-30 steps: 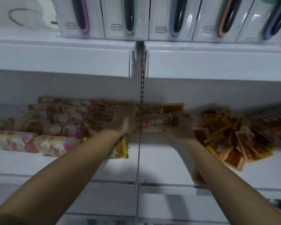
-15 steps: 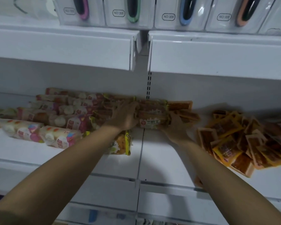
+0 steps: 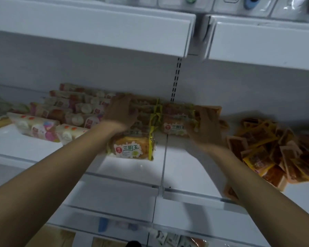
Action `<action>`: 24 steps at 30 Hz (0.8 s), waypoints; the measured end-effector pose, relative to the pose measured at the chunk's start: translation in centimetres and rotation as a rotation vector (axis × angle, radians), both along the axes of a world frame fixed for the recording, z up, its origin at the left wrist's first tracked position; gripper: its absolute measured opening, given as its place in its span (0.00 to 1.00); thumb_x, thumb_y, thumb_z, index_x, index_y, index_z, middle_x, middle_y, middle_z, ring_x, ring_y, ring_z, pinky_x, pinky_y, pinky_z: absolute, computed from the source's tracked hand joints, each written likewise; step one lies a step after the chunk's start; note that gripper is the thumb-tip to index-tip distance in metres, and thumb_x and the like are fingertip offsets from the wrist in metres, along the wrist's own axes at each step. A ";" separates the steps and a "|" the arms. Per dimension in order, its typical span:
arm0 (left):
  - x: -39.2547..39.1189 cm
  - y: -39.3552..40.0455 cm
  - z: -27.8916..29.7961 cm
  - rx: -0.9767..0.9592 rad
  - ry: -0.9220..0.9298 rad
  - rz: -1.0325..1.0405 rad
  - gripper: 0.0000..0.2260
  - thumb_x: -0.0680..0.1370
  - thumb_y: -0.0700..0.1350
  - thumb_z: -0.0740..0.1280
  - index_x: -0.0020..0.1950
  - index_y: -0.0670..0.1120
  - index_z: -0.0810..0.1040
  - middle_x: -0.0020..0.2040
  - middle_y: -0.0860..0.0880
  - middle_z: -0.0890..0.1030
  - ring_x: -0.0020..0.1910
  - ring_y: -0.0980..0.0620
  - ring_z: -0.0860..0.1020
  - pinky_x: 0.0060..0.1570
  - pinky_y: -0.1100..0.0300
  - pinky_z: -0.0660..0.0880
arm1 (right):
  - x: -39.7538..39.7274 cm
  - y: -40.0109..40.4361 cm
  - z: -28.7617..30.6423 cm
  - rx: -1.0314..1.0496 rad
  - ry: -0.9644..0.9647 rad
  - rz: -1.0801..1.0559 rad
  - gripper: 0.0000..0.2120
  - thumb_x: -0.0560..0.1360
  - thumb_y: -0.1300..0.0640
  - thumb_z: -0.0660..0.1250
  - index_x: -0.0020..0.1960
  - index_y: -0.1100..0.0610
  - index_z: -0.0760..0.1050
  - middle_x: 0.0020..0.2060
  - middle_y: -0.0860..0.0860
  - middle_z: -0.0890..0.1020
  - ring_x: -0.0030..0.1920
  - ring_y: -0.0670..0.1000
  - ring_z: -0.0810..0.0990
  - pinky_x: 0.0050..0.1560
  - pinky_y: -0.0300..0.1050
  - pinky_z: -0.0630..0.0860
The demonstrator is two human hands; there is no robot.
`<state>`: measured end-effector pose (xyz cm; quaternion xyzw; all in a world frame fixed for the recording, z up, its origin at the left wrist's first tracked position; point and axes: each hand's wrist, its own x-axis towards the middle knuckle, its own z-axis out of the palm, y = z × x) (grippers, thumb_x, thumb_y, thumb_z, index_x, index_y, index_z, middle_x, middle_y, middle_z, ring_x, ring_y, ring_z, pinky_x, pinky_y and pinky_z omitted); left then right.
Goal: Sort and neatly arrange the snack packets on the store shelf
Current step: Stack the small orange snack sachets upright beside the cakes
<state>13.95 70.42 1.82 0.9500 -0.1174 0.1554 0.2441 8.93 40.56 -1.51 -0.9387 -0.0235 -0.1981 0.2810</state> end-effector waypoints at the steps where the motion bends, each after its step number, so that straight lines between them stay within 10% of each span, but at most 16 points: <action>1: -0.2 1.3 -0.1 -0.007 -0.013 0.031 0.15 0.78 0.51 0.64 0.63 0.49 0.77 0.62 0.43 0.78 0.63 0.38 0.75 0.62 0.44 0.73 | 0.1 1.3 1.0 -0.072 -0.040 0.012 0.32 0.73 0.36 0.61 0.72 0.51 0.70 0.67 0.56 0.72 0.69 0.61 0.68 0.68 0.61 0.68; 11: -3.2 17.9 0.5 0.034 -0.044 0.332 0.23 0.71 0.48 0.59 0.60 0.39 0.80 0.56 0.33 0.80 0.53 0.33 0.79 0.50 0.46 0.76 | 2.2 23.8 4.8 -0.394 0.161 0.406 0.31 0.80 0.38 0.60 0.79 0.46 0.59 0.80 0.52 0.57 0.80 0.59 0.51 0.78 0.65 0.51; 17: -1.5 31.7 -0.7 0.158 0.060 0.470 0.21 0.72 0.45 0.60 0.61 0.38 0.79 0.56 0.32 0.80 0.51 0.31 0.80 0.50 0.45 0.76 | 3.9 35.3 3.9 -0.435 0.153 0.619 0.32 0.80 0.38 0.59 0.80 0.46 0.56 0.79 0.55 0.59 0.78 0.63 0.55 0.76 0.65 0.59; 24: 1.3 43.6 -3.9 0.144 0.176 0.309 0.25 0.76 0.70 0.60 0.55 0.51 0.81 0.47 0.49 0.83 0.46 0.46 0.81 0.45 0.55 0.75 | 7.0 47.5 3.4 -0.409 0.132 0.584 0.17 0.80 0.43 0.62 0.66 0.48 0.70 0.72 0.54 0.67 0.76 0.59 0.60 0.71 0.61 0.64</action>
